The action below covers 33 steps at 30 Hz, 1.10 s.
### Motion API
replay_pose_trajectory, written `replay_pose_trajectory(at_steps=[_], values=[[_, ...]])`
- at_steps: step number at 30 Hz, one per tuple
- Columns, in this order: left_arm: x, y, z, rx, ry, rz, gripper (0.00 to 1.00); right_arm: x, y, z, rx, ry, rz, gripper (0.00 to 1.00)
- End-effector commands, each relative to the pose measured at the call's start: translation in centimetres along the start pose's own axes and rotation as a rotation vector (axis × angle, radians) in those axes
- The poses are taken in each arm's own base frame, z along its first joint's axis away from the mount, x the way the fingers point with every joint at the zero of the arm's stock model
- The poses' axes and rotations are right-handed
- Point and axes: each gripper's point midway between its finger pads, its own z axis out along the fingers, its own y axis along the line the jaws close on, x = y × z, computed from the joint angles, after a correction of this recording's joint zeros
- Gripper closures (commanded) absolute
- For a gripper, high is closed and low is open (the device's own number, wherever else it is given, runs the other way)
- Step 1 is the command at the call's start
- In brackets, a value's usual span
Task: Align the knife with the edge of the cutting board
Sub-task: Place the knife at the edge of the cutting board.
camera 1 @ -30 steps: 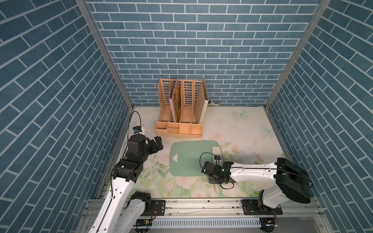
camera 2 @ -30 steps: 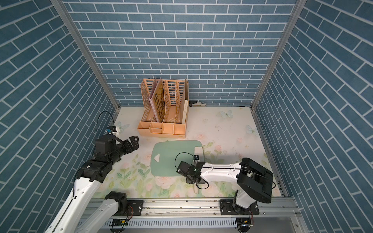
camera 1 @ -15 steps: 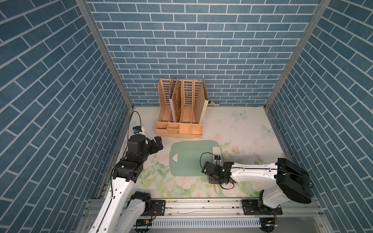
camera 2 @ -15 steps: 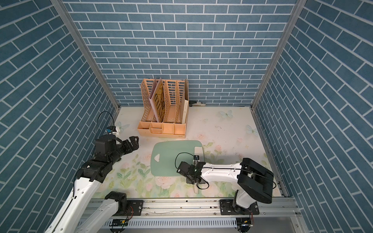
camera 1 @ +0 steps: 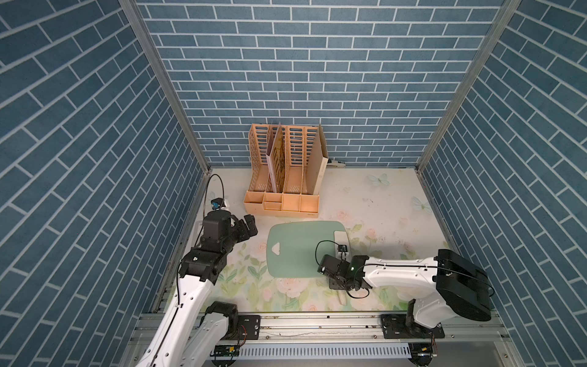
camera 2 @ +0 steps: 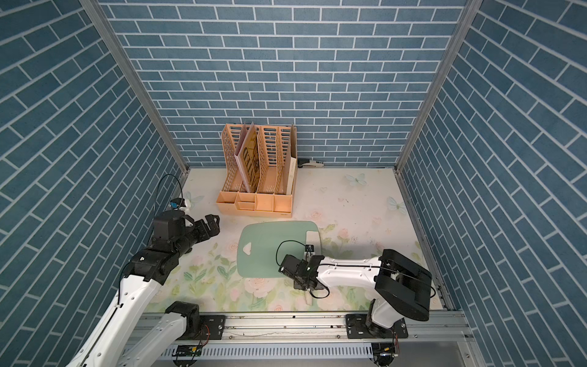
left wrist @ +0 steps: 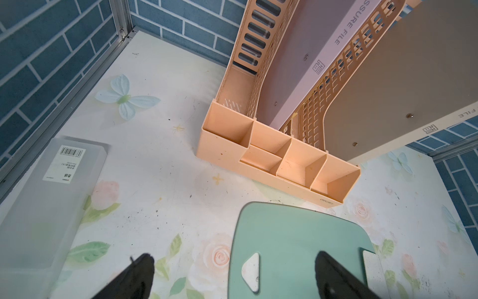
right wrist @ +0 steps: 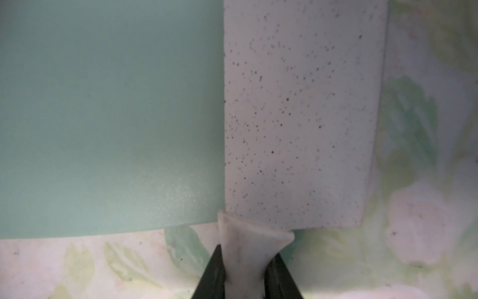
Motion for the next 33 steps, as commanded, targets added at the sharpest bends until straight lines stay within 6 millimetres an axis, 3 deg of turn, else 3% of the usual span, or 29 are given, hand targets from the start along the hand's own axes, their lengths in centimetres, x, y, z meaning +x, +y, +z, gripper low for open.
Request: replay_pose_trajectory(at_steps=[1,26,29,33], values=[[0.1,0.4,0.0,-0.013,-0.002,-0.005,0.0,0.4,-1.7,-0.2,0.062,0.003,-0.005,1.0],[0.3,0.2,0.1,-0.004,0.008,0.001,0.01,0.7,-0.8,0.6,0.046,0.025,-0.006,1.0],[0.3,0.3,0.2,-0.006,0.007,-0.002,0.0,0.7,-0.6,0.7,0.044,0.032,-0.01,0.85],[0.3,0.3,0.1,-0.005,0.003,-0.001,0.0,0.8,-0.6,0.8,0.041,0.035,-0.009,0.82]])
